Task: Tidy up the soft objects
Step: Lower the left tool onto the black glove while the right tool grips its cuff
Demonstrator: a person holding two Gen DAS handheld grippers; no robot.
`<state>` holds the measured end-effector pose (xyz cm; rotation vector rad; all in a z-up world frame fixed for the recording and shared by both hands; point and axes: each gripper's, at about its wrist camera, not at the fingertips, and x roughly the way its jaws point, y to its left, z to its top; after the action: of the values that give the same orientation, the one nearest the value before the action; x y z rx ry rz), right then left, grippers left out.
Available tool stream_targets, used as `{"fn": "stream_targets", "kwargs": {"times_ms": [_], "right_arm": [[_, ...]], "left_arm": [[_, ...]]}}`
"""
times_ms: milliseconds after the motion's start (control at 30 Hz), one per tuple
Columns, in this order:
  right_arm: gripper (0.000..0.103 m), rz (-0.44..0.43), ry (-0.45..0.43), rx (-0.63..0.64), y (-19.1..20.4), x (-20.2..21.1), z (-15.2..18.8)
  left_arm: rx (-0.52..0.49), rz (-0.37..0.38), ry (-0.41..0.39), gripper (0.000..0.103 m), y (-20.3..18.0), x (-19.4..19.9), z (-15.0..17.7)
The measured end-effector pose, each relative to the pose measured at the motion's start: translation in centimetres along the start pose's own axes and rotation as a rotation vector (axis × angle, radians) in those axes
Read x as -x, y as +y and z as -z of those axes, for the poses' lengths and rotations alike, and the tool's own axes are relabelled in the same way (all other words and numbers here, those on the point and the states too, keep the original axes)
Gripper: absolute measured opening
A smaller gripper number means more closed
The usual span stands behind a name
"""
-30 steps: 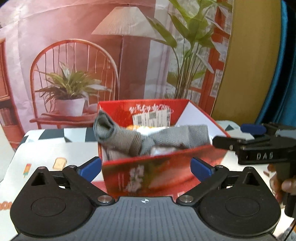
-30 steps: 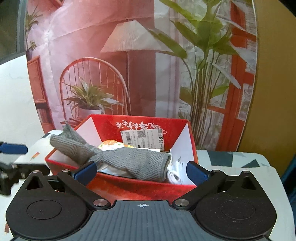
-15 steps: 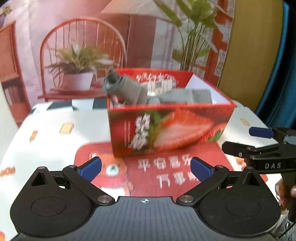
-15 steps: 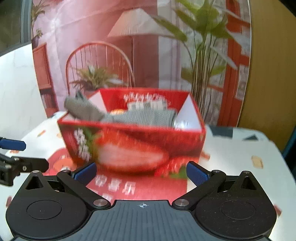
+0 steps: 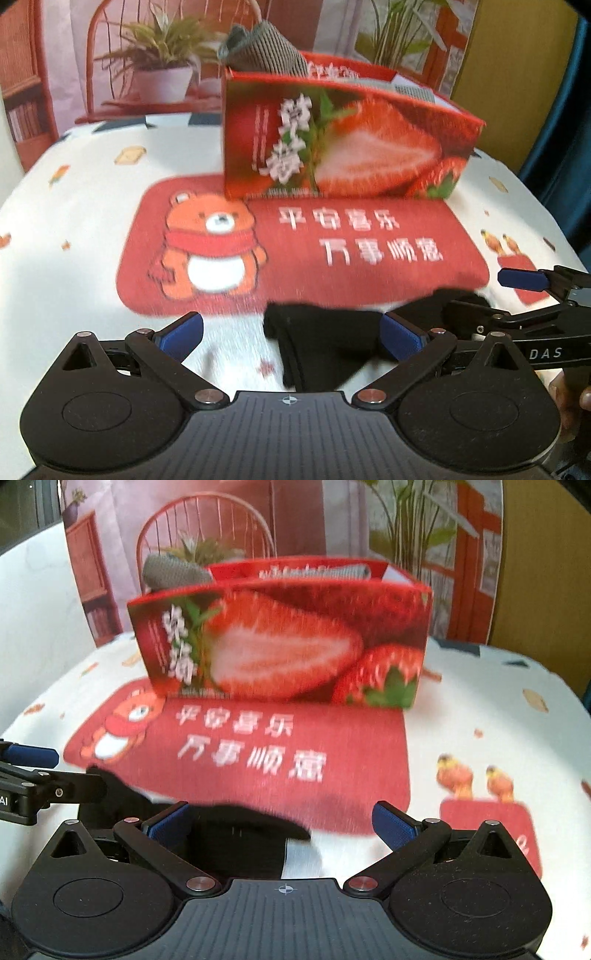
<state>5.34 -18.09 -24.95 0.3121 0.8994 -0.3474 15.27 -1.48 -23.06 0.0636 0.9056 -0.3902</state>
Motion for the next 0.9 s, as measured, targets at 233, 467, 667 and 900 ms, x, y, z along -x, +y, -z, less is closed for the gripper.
{"fn": "stream_targets", "kwargs": {"times_ms": [233,467,667,900], "right_arm": [[0.103,-0.012,0.019,-0.017,-0.2,-0.8,1.5],[0.103,-0.027,-0.035,0.018,-0.3,-0.8,2.5],[0.103,-0.033,-0.051,0.019,-0.4,-0.8,2.6],[0.103,-0.037,-0.055,0.018,-0.4,-0.8,2.7]], "left_arm": [[-0.015,0.035,0.020,0.094,0.1,-0.7,1.1],[-0.042,0.058,-0.019,0.084,-0.1,-0.8,2.2],[-0.024,0.067,-0.041,0.078,0.2,-0.6,2.4],[0.010,0.096,-0.052,0.038,0.5,-0.3,2.4]]}}
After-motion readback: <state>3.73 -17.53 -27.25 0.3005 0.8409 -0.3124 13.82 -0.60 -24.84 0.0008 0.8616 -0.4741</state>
